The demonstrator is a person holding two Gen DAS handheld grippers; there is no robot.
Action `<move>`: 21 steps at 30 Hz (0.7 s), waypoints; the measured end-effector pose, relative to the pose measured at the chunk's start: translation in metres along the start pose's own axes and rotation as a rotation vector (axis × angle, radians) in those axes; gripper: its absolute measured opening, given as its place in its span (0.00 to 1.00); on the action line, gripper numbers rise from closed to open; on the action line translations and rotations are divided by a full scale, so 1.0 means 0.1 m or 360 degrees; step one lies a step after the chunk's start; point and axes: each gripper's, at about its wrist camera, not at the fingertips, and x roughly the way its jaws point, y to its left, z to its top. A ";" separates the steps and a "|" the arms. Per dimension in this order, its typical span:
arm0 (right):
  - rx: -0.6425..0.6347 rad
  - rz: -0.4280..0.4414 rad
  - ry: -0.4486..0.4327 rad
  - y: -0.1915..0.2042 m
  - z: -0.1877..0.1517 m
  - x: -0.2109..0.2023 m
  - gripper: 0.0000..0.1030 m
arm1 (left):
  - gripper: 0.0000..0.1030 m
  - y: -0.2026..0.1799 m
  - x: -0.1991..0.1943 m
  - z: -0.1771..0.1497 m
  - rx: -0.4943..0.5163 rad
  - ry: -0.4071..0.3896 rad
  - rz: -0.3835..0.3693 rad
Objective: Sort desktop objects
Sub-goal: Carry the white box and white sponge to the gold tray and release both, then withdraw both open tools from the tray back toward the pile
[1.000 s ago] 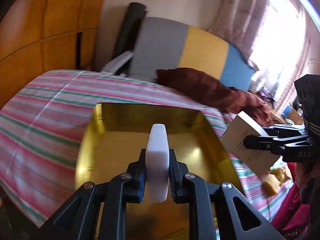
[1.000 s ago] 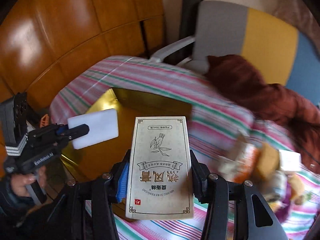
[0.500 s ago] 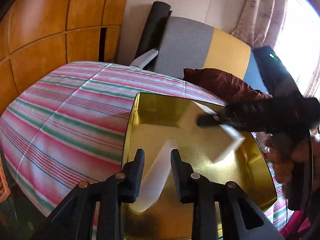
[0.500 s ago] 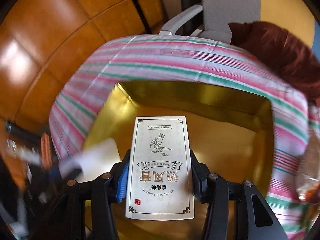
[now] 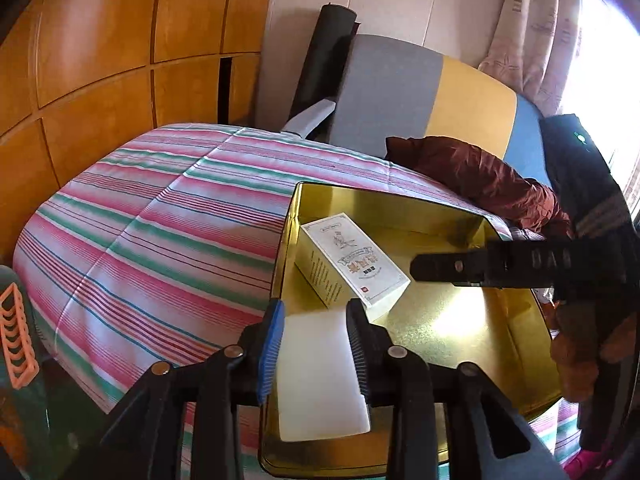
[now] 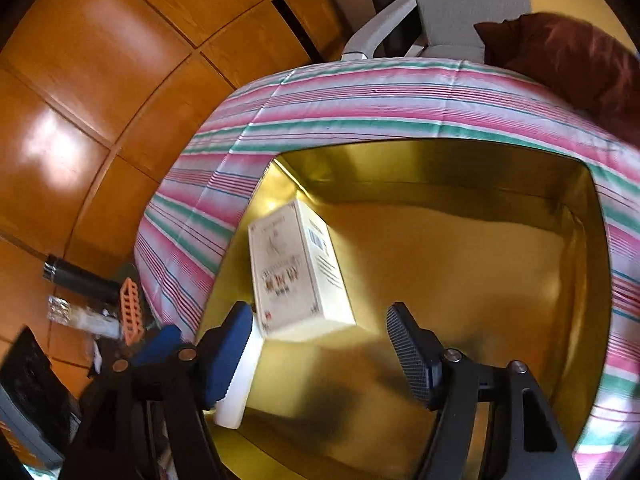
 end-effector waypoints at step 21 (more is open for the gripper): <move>-0.0313 -0.0540 -0.0461 0.15 -0.59 -0.78 0.86 | 0.51 -0.45 -0.37 0.08 0.0100 -0.0066 0.0087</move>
